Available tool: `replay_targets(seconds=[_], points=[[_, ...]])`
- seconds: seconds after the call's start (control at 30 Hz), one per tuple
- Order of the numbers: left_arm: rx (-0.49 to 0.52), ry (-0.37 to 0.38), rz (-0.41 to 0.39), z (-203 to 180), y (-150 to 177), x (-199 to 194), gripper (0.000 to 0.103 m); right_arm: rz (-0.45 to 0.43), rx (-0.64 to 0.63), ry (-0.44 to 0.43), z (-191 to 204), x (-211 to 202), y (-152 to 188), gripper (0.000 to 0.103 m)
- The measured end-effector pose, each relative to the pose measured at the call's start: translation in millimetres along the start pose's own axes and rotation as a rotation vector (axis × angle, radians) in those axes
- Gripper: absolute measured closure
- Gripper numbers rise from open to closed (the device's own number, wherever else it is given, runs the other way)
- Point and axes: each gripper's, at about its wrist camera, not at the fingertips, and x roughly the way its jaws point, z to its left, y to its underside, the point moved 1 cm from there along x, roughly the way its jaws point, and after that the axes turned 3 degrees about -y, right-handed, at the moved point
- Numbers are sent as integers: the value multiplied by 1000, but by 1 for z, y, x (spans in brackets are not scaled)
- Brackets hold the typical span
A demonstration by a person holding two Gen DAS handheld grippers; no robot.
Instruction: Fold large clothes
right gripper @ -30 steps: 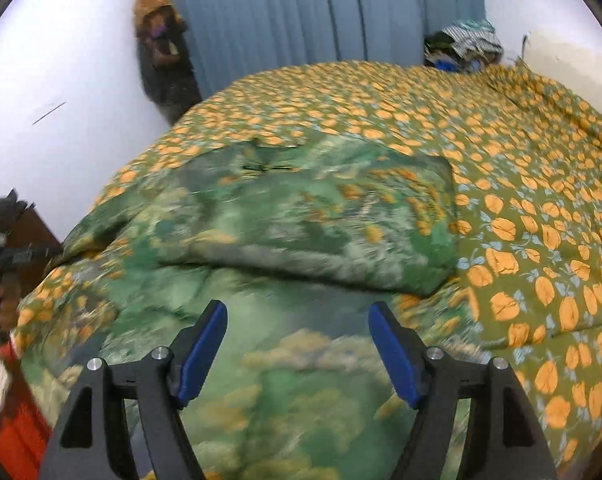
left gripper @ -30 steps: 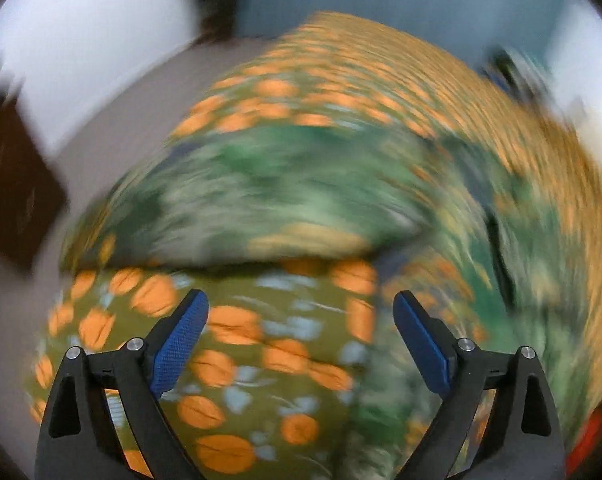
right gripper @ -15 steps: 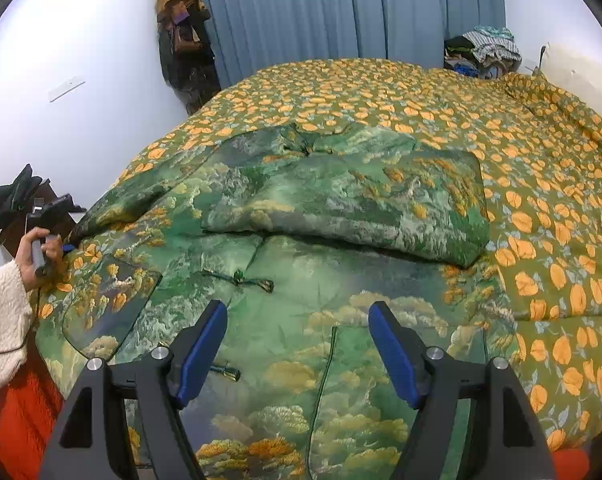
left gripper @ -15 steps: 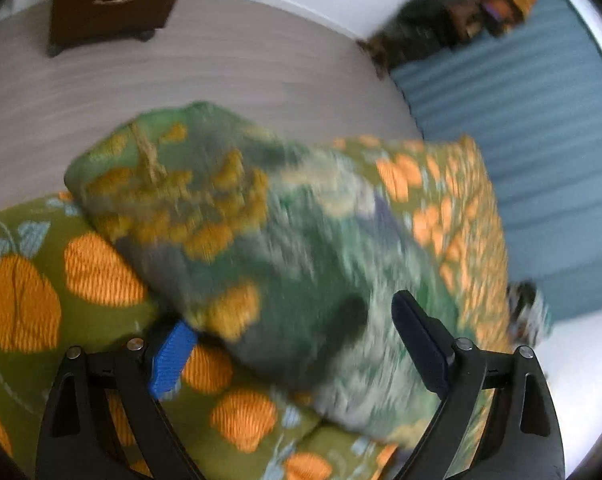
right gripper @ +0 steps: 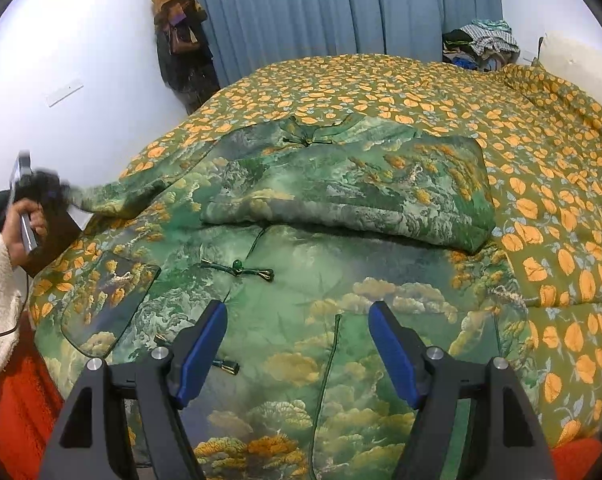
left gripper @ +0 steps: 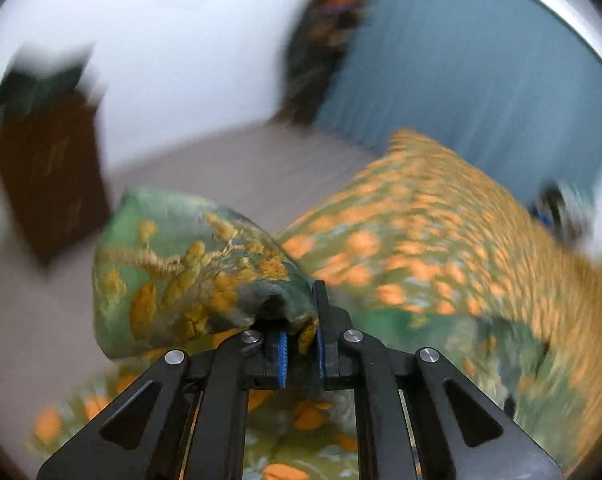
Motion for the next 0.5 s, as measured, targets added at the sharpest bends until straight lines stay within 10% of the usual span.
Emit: replay_targets(seconds=[0.23, 0.5], points=[[511, 178, -185, -167, 24, -68, 95, -27, 55, 1, -14, -8, 3, 28], [771, 281, -87, -273, 136, -64, 95, -54, 93, 23, -34, -18, 5, 28]])
